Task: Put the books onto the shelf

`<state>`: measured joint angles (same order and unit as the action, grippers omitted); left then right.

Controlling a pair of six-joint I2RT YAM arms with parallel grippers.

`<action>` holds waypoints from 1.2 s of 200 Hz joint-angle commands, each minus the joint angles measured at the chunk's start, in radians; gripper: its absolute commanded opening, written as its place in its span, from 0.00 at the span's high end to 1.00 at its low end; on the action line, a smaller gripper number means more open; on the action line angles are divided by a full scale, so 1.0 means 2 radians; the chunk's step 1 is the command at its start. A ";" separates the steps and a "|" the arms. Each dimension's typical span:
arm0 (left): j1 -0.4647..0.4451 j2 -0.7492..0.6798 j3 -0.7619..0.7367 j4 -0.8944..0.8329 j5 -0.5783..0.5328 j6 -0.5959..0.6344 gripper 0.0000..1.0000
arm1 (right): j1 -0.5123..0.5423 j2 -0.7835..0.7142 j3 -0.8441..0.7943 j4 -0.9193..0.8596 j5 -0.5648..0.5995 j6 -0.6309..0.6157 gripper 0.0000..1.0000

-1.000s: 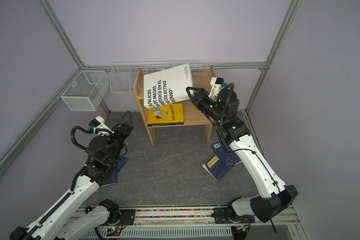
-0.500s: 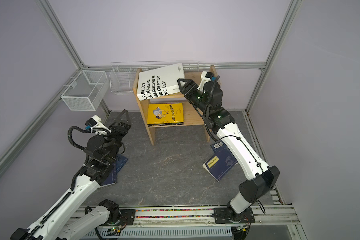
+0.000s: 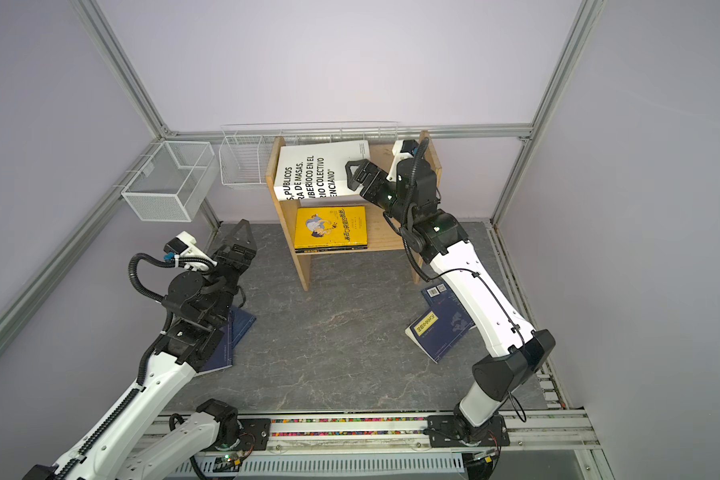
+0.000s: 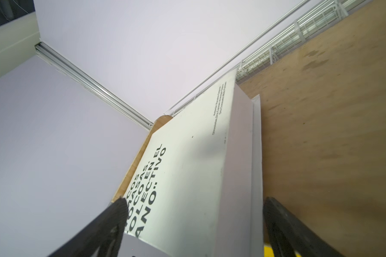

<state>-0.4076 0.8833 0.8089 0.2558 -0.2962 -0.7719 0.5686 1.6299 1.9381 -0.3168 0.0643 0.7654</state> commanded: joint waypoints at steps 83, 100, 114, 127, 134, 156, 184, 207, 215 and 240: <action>0.009 0.124 0.175 -0.046 0.257 0.215 0.00 | -0.003 -0.080 -0.135 0.103 -0.063 -0.241 0.17; 0.009 0.143 0.187 -0.044 0.255 0.227 0.00 | -0.003 -0.077 -0.140 0.108 -0.075 -0.254 0.23; 0.010 0.157 0.198 -0.049 0.255 0.235 0.00 | -0.003 -0.076 -0.141 0.105 -0.074 -0.266 0.25; 0.011 0.169 0.205 -0.050 0.257 0.238 0.01 | -0.004 -0.077 -0.142 0.105 -0.066 -0.272 0.27; 0.012 0.175 0.208 -0.050 0.258 0.239 0.01 | -0.004 -0.075 -0.141 0.105 -0.063 -0.274 0.29; 0.015 0.189 0.212 -0.036 0.257 0.236 0.04 | -0.005 -0.064 -0.133 0.104 -0.062 -0.277 0.35; 0.026 0.205 0.215 -0.013 0.269 0.216 0.08 | -0.005 -0.046 -0.124 0.114 -0.071 -0.275 0.43; 0.036 0.216 0.214 0.004 0.275 0.197 0.12 | -0.005 -0.034 -0.116 0.118 -0.070 -0.274 0.45; 0.041 0.218 0.212 0.012 0.277 0.190 0.13 | -0.006 -0.030 -0.113 0.120 -0.071 -0.273 0.46; 0.059 0.226 0.206 0.041 0.295 0.158 0.17 | -0.005 -0.017 -0.104 0.127 -0.072 -0.273 0.46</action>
<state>-0.3233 1.3231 1.2026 0.2520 0.2520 -0.3893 0.5579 1.5642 1.7035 -0.0902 -0.0574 0.2375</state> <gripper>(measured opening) 0.850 0.539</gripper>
